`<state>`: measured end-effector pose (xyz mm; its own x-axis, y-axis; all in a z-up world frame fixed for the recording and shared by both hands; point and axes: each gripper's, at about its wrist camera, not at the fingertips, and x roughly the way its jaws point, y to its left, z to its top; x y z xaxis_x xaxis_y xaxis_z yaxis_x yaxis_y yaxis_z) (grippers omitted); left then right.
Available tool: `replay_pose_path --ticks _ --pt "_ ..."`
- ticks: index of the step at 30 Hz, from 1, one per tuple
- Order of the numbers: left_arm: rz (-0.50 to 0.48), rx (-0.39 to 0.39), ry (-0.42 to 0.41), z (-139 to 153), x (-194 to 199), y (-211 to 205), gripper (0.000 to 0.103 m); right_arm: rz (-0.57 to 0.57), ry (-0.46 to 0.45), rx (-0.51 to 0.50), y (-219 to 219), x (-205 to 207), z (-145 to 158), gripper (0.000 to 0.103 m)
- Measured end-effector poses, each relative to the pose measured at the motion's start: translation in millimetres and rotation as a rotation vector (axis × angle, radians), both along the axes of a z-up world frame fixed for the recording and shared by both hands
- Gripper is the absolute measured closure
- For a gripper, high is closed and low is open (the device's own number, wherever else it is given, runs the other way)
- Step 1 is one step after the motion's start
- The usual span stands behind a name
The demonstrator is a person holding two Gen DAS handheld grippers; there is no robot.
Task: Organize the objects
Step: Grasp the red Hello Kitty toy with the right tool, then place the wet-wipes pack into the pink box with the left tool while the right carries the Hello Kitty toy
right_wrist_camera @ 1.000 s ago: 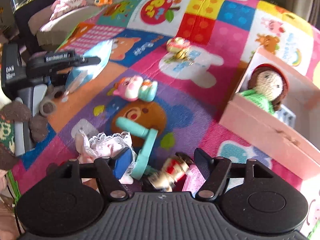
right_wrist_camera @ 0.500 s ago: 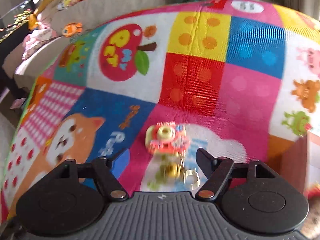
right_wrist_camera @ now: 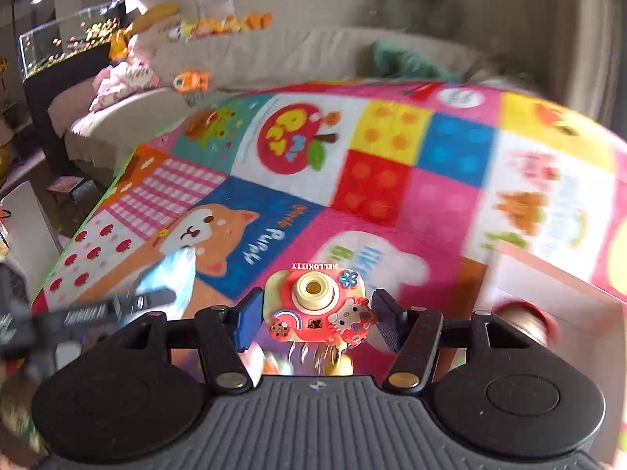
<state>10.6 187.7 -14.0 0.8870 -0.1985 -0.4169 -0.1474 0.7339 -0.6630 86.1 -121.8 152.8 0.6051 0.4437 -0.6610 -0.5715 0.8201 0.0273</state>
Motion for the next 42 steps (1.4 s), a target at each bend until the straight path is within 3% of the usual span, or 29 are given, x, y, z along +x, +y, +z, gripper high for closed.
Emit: replay_pose_path --ticks 3,6,9,11,13,16,19,21,22,24,26,35,39,42 --pt "-0.001 0.012 0.005 0.9 0.2 -2.1 0.046 -0.09 0.042 0.014 -61.8 -39.8 -2.5 0.043" --pt "-0.013 0.058 0.015 6.3 0.9 -9.2 0.046 -0.179 0.147 0.003 -103.7 -65.8 -36.0 0.043" --pt "-0.055 0.101 0.036 16.4 -3.8 -26.3 0.046 -0.274 0.188 0.025 -134.1 -76.9 -60.8 0.043" --pt "-0.126 0.125 0.033 25.7 -10.1 -41.3 0.046 -0.33 0.143 0.091 -154.2 -77.8 -54.6 0.041" --pt "-0.189 0.185 0.019 36.3 -17.2 -60.3 0.046 -0.388 0.038 0.123 -173.7 -69.4 -41.0 0.034" --pt "-0.265 0.22 0.011 46.0 -22.9 -82.5 0.046 -0.507 -0.091 0.093 -195.1 -39.1 -31.4 0.033" --pt "-0.314 0.241 0.036 49.2 -24.3 -98.1 0.046 -0.569 -0.052 0.065 -208.7 12.5 -44.7 0.037" --pt "-0.336 0.295 0.057 50.7 -26.8 -106.3 0.046 -0.572 0.014 0.037 -207.1 41.4 -59.9 0.056" --pt "-0.344 0.328 0.062 51.4 -29.8 -110.3 0.046 -0.556 0.031 0.008 -199.1 51.1 -66.0 0.055" --pt "-0.354 0.389 0.07 50.9 -35.0 -115.2 0.046 -0.542 -0.033 -0.107 -175.4 56.7 -74.2 0.054" --pt "-0.366 0.414 0.081 50.0 -41.1 -118.2 0.046 -0.521 -0.061 -0.161 -158.7 59.0 -76.5 0.054" --pt "-0.389 0.4 0.086 53.3 -47.6 -119.8 0.046 -0.331 -0.091 -0.136 -79.8 58.0 -76.1 0.056" --pt "-0.382 0.405 0.085 59.3 -52.7 -117.2 0.046 -0.282 -0.089 -0.132 -69.7 57.3 -74.7 0.056" --pt "-0.367 0.41 0.099 63.6 -54.3 -114.8 0.046 -0.288 -0.045 -0.075 -84.3 49.0 -67.7 0.056"
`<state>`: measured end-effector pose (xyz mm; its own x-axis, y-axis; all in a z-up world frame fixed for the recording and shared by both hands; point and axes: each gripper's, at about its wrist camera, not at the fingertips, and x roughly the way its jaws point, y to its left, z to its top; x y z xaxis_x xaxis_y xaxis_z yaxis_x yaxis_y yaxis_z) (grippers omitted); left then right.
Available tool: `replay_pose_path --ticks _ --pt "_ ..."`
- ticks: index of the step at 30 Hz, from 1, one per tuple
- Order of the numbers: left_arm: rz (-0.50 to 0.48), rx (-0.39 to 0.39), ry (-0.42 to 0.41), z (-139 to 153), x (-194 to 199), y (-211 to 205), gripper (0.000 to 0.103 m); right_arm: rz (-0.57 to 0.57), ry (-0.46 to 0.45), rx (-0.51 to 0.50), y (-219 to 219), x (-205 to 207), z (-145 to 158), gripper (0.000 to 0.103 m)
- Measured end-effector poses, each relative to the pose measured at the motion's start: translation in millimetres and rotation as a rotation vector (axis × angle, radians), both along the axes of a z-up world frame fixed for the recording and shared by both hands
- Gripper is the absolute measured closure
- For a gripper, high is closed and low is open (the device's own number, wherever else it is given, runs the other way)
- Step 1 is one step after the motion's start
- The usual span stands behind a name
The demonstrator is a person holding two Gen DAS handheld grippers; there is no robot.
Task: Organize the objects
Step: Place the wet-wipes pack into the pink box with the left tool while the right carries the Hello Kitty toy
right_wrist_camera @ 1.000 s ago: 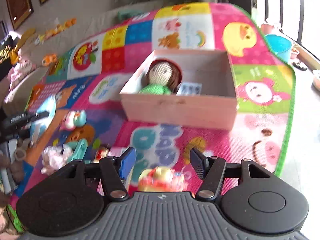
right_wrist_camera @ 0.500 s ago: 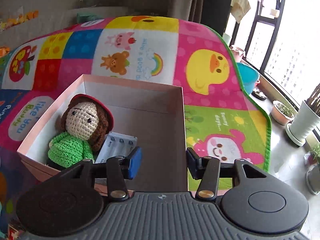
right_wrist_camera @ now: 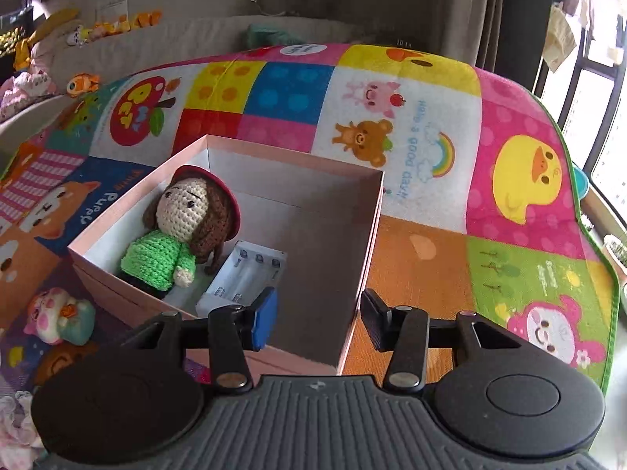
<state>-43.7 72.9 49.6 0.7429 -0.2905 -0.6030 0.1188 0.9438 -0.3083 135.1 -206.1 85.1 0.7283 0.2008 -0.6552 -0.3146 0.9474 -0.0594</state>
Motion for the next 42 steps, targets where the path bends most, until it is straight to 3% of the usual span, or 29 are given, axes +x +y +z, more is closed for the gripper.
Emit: replay_pose_path --ticks 2,3,6,9,15,20,22,24,26,29,33,36,39,42 --pt "0.001 0.015 0.008 2.9 -0.6 -0.4 0.046 -0.011 -0.008 0.044 -17.3 -17.8 10.2 0.053" --pt "-0.001 0.023 0.013 4.1 -0.7 -1.3 0.046 -0.018 -0.021 0.051 -26.1 -29.6 16.0 0.043" --pt "-0.017 0.023 0.024 5.9 0.1 -5.1 0.046 -0.015 -0.044 0.037 -48.6 -72.6 27.2 0.029" --pt "-0.045 0.027 0.028 4.1 0.8 -14.4 0.046 -0.007 -0.006 0.03 -65.9 -116.6 25.7 0.025" --pt "-0.093 0.045 0.028 4.5 -3.4 -34.4 0.046 -0.049 0.133 0.089 -79.7 -169.3 -12.8 0.025" --pt "-0.124 0.095 0.012 9.9 -12.0 -45.9 0.046 -0.064 0.123 0.066 -70.4 -176.5 -34.8 0.025" --pt "-0.123 0.102 0.01 11.9 -14.9 -47.0 0.046 -0.047 0.129 0.04 -64.1 -172.1 -37.2 0.032" --pt "-0.122 0.101 0.005 15.2 -16.3 -47.0 0.046 -0.025 0.116 0.0 -56.7 -170.7 -35.8 0.046" --pt "-0.12 0.091 -0.017 22.8 -12.3 -47.6 0.046 -0.01 0.112 0.028 -57.3 -168.9 -26.7 0.045" --pt "-0.132 0.063 -0.097 42.0 7.9 -55.6 0.046 -0.011 0.06 0.088 -61.6 -169.5 -4.4 0.045" --pt "-0.139 0.051 -0.189 57.4 69.8 -84.8 0.045 0.014 -0.027 0.147 -61.3 -171.7 22.8 0.046" --pt "-0.13 0.021 -0.148 54.2 133.1 -113.2 0.045 0.022 -0.064 0.174 -55.9 -173.0 29.1 0.046" --pt "-0.085 0.005 -0.039 39.5 186.5 -136.3 0.045 0.016 -0.069 0.203 -55.5 -173.3 29.2 0.046" --pt "-0.063 0.033 0.035 22.2 214.4 -155.6 0.045 -0.002 -0.067 0.21 -61.5 -173.5 26.4 0.046"
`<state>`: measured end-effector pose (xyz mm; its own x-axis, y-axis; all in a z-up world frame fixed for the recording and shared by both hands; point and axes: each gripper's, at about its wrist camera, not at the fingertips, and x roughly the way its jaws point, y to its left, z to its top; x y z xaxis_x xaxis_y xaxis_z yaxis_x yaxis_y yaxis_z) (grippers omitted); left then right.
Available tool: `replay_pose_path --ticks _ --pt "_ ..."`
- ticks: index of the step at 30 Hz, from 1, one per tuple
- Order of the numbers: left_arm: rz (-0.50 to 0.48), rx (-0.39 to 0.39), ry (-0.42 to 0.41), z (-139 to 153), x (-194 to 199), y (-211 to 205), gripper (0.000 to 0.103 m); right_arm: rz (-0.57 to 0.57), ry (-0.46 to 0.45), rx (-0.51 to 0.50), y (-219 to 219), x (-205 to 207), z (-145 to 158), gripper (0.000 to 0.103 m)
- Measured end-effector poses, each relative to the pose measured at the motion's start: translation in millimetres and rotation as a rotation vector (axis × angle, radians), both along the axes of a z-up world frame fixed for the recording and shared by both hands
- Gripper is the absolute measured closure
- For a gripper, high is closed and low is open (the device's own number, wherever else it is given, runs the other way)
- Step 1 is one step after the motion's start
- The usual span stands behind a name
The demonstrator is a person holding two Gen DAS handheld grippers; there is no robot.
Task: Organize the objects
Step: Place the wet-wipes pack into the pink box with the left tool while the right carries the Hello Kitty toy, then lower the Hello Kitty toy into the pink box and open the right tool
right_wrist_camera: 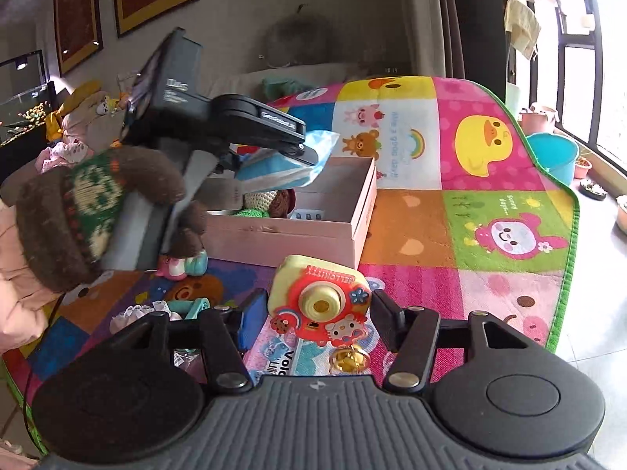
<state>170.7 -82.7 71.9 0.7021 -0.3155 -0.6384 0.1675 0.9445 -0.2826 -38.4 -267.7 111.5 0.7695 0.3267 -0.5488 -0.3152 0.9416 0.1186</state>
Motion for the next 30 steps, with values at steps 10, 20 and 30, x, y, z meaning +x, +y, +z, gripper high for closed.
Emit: replay_pose_path --ticks 10,20,30 --pt "-0.116 0.154 0.101 -41.0 1.9 -19.0 0.045 -0.015 0.019 -0.002 -10.5 10.6 -15.7 0.046" --pt "-0.143 -0.05 -0.092 4.3 -77.7 48.6 0.046 -0.021 0.026 0.007 -11.8 15.0 -13.7 0.046" --pt "-0.026 -0.009 -0.086 -8.8 -170.4 135.9 0.046 0.04 -0.025 0.15 13.1 74.4 62.2 0.046"
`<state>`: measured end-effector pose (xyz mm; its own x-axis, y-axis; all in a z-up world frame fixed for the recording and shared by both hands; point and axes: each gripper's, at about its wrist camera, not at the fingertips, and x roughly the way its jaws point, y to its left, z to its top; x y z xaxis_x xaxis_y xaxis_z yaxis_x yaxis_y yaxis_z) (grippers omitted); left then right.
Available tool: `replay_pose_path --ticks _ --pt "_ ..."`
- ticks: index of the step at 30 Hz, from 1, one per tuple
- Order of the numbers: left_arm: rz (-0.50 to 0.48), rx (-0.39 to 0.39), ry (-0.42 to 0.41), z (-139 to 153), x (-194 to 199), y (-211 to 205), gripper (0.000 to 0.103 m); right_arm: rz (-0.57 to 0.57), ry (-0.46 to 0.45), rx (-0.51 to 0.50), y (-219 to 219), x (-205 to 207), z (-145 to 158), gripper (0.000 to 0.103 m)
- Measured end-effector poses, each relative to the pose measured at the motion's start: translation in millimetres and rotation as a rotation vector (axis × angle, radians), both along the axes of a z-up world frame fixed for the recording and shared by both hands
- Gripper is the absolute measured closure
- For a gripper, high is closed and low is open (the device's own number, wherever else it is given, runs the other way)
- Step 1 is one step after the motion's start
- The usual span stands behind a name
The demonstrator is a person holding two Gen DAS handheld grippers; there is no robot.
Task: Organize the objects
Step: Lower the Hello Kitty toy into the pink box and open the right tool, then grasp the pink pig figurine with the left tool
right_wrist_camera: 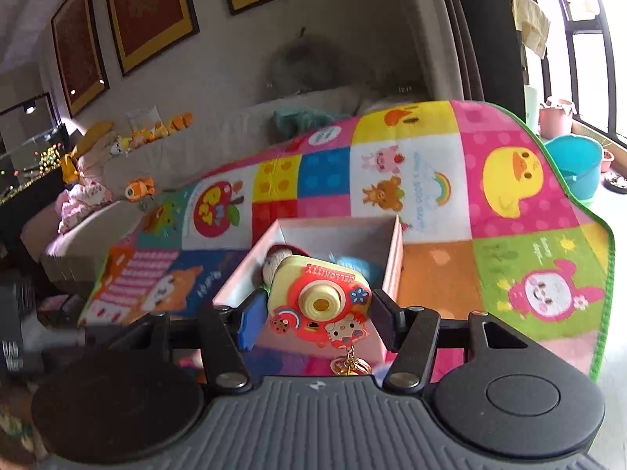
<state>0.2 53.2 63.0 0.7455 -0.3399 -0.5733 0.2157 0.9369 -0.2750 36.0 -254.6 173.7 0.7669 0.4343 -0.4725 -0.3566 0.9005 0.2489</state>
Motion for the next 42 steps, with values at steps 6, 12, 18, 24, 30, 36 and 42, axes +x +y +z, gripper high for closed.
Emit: replay_pose_path --ticks 6,12,18,24,30,36,42 --pt "0.081 -0.043 -0.006 -2.1 -22.7 31.6 0.046 0.001 -0.053 0.065 36.6 63.8 41.6 0.034" --pt "0.07 -0.015 0.038 -16.3 -32.0 35.4 0.046 -0.02 -0.081 0.058 42.0 50.5 33.0 0.017" --pt "0.046 -0.021 0.068 -28.7 -29.6 23.2 0.047 -0.087 -0.037 -0.151 23.0 11.2 -16.4 0.015" --pt "0.044 0.049 0.042 -26.3 -20.0 2.2 0.047 -0.166 0.039 -0.291 4.0 -22.6 -80.3 0.006" --pt "0.078 0.113 -0.018 -14.3 -1.9 2.5 0.047 -0.261 0.084 -0.257 -2.2 -41.2 -117.5 0.003" --pt "0.056 0.157 -0.019 -14.1 21.8 8.6 0.047 -0.308 0.154 -0.171 -12.5 -37.2 -137.2 0.002" --pt "0.02 0.135 0.065 -28.7 46.1 12.7 0.047 -0.317 0.19 -0.133 -18.3 -33.0 -143.0 0.0"
